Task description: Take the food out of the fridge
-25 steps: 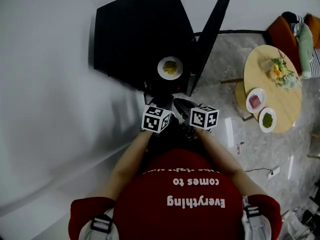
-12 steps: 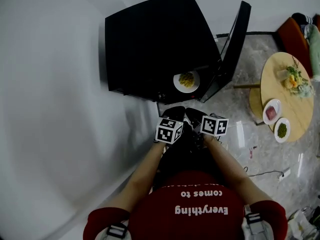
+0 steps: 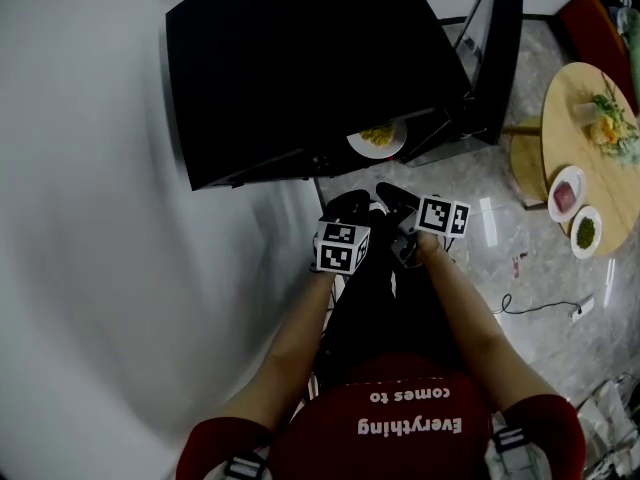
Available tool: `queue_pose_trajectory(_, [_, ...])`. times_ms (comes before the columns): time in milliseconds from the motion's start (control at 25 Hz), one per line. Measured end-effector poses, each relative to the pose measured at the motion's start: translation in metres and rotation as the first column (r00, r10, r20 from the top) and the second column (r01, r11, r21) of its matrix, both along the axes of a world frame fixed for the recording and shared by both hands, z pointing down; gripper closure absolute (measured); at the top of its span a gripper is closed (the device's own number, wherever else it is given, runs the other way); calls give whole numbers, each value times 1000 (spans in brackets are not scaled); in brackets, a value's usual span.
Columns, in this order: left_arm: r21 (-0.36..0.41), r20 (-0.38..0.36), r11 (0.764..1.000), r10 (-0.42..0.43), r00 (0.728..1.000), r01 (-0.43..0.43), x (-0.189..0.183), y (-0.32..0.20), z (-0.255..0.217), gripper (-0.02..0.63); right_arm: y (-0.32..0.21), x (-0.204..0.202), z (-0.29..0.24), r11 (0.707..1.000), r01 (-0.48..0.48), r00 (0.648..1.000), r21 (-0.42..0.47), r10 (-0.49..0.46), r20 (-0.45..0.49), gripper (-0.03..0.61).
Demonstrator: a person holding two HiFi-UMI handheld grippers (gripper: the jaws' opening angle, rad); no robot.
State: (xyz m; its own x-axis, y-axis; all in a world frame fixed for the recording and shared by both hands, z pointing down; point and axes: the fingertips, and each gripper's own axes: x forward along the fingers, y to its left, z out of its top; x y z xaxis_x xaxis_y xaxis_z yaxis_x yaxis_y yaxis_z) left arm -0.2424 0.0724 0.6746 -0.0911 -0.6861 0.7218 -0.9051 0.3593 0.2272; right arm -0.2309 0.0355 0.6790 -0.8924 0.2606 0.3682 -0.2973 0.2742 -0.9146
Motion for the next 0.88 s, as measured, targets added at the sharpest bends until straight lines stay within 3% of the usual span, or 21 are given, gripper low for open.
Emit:
queue_pose_trajectory(160, [10, 0, 1000, -21, 1000, 21, -8, -5, 14, 607, -13, -6, 17, 999, -46, 999, -19, 46, -6, 506])
queue_pose_trajectory(560, [43, 1, 997, -59, 998, 59, -24, -17, 40, 607, -46, -25, 52, 973, -210, 977, -99, 211, 4, 485])
queue_pose_trajectory(880, [49, -64, 985, -165, 984, 168, -39, -9, 63, 607, -62, -37, 83, 944, -293, 955, -154, 296, -2, 485])
